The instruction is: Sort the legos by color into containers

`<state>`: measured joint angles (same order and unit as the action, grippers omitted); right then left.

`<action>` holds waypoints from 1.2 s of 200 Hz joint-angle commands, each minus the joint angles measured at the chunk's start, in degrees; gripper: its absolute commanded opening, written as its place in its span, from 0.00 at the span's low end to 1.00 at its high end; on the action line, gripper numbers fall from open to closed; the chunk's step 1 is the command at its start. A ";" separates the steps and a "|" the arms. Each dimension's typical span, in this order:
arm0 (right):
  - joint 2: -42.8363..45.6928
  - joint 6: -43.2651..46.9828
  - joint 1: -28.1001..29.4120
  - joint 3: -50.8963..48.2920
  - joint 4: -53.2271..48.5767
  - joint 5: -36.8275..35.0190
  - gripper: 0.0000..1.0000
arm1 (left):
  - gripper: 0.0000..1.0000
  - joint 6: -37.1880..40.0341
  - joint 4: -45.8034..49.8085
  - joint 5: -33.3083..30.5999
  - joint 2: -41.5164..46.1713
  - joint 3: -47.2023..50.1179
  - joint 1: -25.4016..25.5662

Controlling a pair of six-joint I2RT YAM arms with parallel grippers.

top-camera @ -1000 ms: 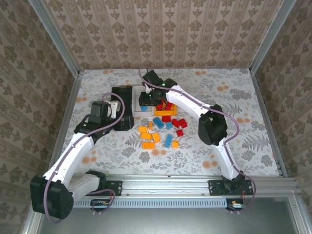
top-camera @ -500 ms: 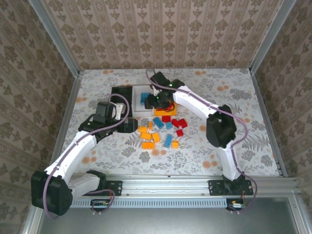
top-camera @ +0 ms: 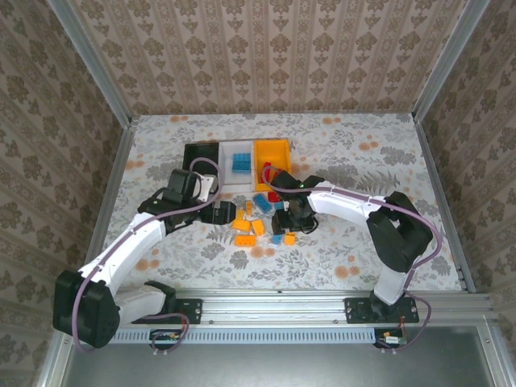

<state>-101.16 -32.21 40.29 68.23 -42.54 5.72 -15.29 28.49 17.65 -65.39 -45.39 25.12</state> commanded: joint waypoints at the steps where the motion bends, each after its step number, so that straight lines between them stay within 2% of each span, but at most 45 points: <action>1: 1.28 -1.71 1.19 -0.40 0.40 -4.70 0.63 | 1.00 1.64 0.66 0.64 -0.62 -1.96 0.58; 10: 1.31 -1.80 1.45 -0.91 0.20 -5.66 0.62 | 1.00 1.82 0.84 0.38 -0.62 -1.99 2.48; 101: 0.08 -2.70 2.02 -3.19 1.47 -5.80 0.50 | 1.00 2.28 1.10 -0.51 -1.24 -2.33 2.65; 181: 3.15 -4.17 2.63 -7.87 0.00 -8.61 0.53 | 1.00 2.37 1.03 -0.51 -1.50 -2.48 2.61; 240: 1.86 -3.84 2.59 -7.87 1.55 -9.03 0.51 | 1.00 2.37 1.29 -0.60 -1.10 -2.46 2.69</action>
<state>-100.05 -35.42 42.65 60.25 -40.82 -1.37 -14.28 28.75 17.54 -66.70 -46.17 27.68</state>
